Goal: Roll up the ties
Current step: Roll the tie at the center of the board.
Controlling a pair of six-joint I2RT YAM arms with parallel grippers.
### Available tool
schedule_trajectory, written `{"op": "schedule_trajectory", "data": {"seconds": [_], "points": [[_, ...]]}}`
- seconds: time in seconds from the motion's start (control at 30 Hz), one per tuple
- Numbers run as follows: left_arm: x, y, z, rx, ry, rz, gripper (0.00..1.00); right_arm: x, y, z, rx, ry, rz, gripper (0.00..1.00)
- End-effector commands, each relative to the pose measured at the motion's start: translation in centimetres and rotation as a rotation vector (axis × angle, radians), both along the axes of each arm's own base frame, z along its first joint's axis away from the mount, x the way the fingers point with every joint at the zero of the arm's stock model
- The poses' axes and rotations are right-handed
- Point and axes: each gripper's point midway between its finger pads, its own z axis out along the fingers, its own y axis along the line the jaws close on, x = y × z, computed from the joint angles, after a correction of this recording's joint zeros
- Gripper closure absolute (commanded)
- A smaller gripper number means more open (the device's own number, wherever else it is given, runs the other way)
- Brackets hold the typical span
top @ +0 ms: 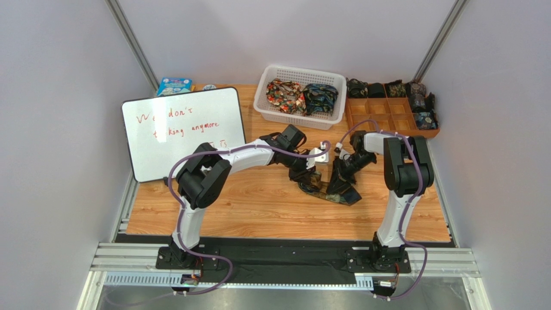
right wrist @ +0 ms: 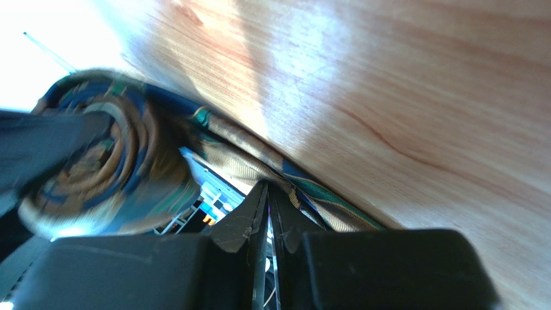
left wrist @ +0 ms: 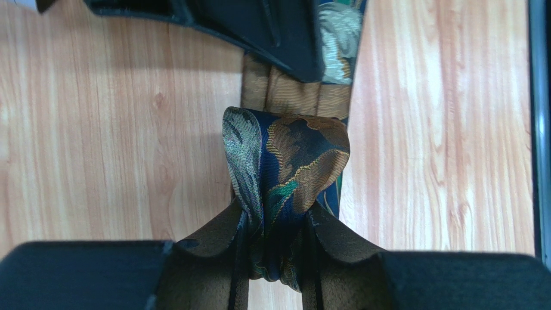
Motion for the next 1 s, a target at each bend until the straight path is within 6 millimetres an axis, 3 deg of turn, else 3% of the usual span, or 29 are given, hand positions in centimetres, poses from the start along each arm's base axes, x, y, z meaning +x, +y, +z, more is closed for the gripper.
{"op": "schedule_trajectory", "data": {"seconds": [0.0, 0.07, 0.4, 0.53, 0.7, 0.83, 0.97], "points": [[-1.4, 1.0, 3.5, -0.072, -0.022, -0.111, 0.82, 1.8, -2.1, -3.0, -0.181, -0.091, 0.028, 0.87], [-1.8, 1.4, 3.1, -0.060, -0.029, -0.136, 0.82, 2.0, -2.2, -3.0, -0.187, -0.092, 0.024, 0.87], [-0.6, 4.5, -3.2, 0.187, -0.074, -0.090, 0.86, 3.7, -1.8, -1.9, -0.161, -0.152, 0.024, 0.90], [0.1, 4.8, -4.0, 0.240, -0.109, -0.050, 0.85, 3.9, 0.9, 2.0, 0.047, -0.218, 0.010, 0.86], [-0.1, 4.4, -4.3, 0.249, -0.107, -0.041, 0.78, 4.1, 2.9, 6.4, 0.203, -0.315, -0.022, 0.64], [-0.2, 4.3, -4.4, 0.253, -0.106, -0.045, 0.76, 3.9, 3.7, 7.0, 0.261, -0.317, -0.028, 0.59], [-0.3, 4.3, -4.5, 0.256, -0.098, -0.048, 0.75, 3.2, 4.5, 6.2, 0.266, -0.303, -0.015, 0.59]]}}
